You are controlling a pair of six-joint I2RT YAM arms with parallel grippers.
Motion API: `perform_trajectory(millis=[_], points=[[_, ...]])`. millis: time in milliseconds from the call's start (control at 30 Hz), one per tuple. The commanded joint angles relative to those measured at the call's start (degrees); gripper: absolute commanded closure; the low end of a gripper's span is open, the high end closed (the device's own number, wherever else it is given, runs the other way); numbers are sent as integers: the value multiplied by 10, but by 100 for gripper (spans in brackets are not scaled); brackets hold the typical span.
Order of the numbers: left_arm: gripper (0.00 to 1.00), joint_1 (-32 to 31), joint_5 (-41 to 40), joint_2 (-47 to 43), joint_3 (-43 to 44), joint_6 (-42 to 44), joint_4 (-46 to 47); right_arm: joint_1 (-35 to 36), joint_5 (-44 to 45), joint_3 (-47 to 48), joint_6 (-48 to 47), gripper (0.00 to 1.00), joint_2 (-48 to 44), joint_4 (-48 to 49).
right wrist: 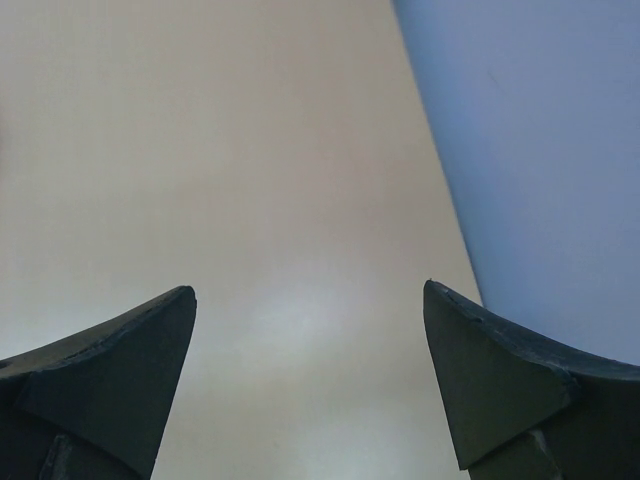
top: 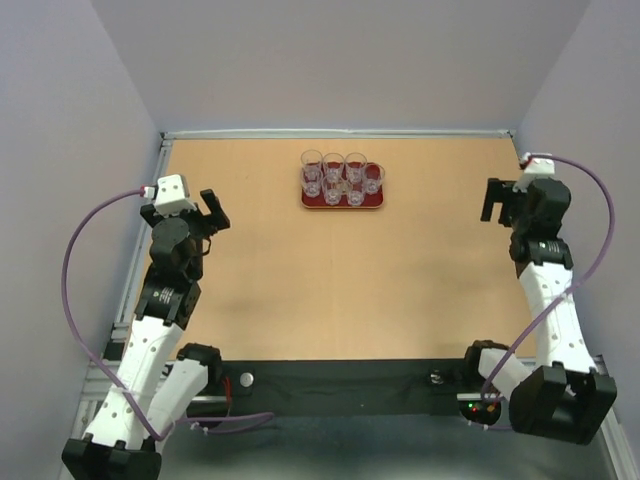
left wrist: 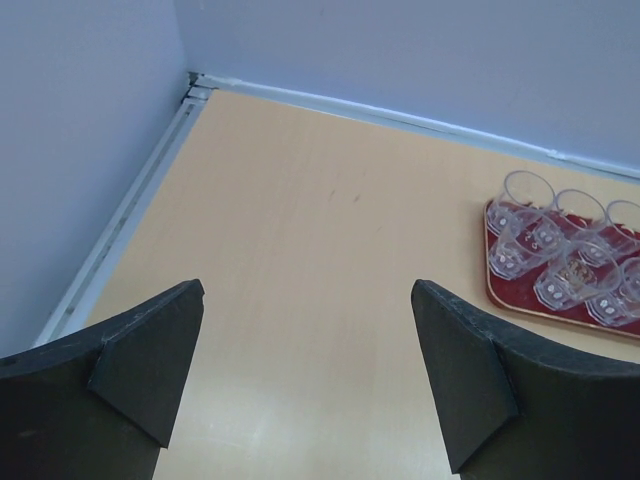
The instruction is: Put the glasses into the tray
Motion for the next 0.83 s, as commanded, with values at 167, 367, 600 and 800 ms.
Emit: perform_trajectory(millis=[167,367,600,800], points=[[2,3,-48,-38,-18,6,16,-60,113,-104,142,0,-90,77],[2,4,-28,-46,-27,9,20,-60,175,-125,187,0,-102,76],[2,4,-20,-48,-30,10,27,-61,192,-128,185,0,-116,76],[2,4,-24,-52,-35,9,36,-61,198,-128,167,0,-107,78]])
